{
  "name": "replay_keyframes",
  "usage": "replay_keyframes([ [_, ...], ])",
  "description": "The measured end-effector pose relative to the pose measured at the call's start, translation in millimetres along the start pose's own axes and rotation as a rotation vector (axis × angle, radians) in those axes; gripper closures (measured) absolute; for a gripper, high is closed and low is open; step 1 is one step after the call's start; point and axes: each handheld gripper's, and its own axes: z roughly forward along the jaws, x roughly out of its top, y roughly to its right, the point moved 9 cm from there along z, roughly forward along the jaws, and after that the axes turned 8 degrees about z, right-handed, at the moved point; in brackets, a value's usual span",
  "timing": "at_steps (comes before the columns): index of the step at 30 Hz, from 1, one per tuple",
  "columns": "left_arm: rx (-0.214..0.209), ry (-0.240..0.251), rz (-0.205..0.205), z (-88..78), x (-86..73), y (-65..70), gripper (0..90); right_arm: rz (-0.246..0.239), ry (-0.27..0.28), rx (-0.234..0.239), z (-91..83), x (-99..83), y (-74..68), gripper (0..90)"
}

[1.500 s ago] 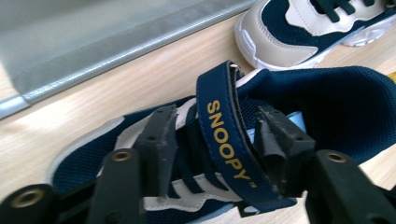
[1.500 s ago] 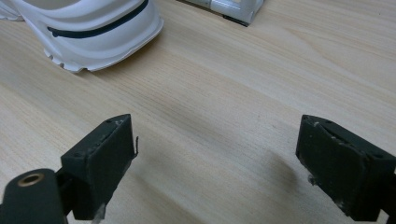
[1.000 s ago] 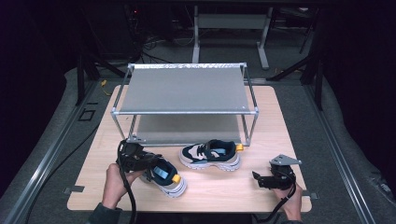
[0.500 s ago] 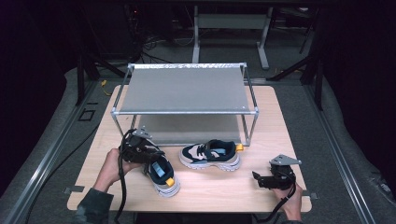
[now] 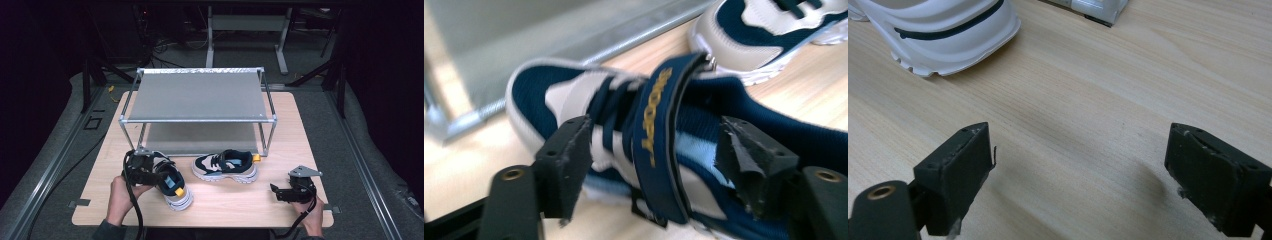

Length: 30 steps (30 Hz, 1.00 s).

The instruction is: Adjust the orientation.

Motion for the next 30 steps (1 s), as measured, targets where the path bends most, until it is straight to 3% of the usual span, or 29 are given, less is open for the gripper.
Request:
replay_keyframes([
  [2, 0.019, -0.021, -0.025, 0.0, -10.4, 5.9, 26.1, -0.002, -0.002, 0.002, 0.0, -0.1, -0.3, 11.0],
  [3, 0.021, -0.024, -0.027, 0.5, -13.0, 7.2, 27.3, -0.005, -0.031, 0.035, -1.6, -1.8, -2.0, 11.1],
  [5, -0.01, -0.011, -0.029, 1.7, -14.9, 9.6, 36.0, -0.006, -0.033, 0.048, -1.5, -1.9, -2.8, 11.2],
  [6, -0.02, -0.007, -0.031, 2.2, -15.2, 10.4, 40.6, -0.004, -0.005, 0.002, 0.2, -0.3, -0.4, 11.2],
  [7, -0.02, -0.005, -0.029, 2.2, -15.0, 10.5, 43.1, -0.005, -0.026, 0.033, -1.1, -1.5, -1.9, 11.3],
  [15, -0.038, -0.003, 0.063, 0.7, -10.9, 11.5, 50.3, -0.01, -0.032, 0.05, -1.4, -1.9, -2.9, 11.4],
  [16, -0.059, -0.007, 0.079, 0.9, -11.1, 9.6, 50.4, -0.006, 0.013, 0.048, 2.0, 0.8, -3.4, 11.5],
  [19, -0.088, -0.011, 0.113, 0.9, -11.2, 7.8, 50.6, -0.008, -0.002, -0.014, 0.4, -0.2, 0.4, 11.5],
  [20, -0.085, -0.014, 0.122, 0.3, -11.4, 7.4, 50.8, -0.008, -0.001, -0.011, 0.6, -0.1, 0.1, 11.5],
  [21, -0.085, -0.014, 0.122, 0.3, -11.4, 7.4, 51.4, -0.008, -0.001, -0.011, 0.6, -0.1, 0.1, 11.5],
  [22, -0.079, -0.015, 0.124, -0.3, -11.7, 7.7, 52.7, -0.005, 0.012, 0.044, 1.9, 0.7, -3.1, 11.5],
  [26, -0.103, -0.001, 0.155, 0.8, -10.4, 15.9, 60.1, -0.005, 0.012, 0.044, 1.9, 0.7, -3.1, 11.6],
  [30, -0.099, 0.009, 0.145, 3.3, -6.9, 14.9, 63.6, -0.006, 0.012, 0.045, 1.9, 0.7, -3.3, 11.6],
])
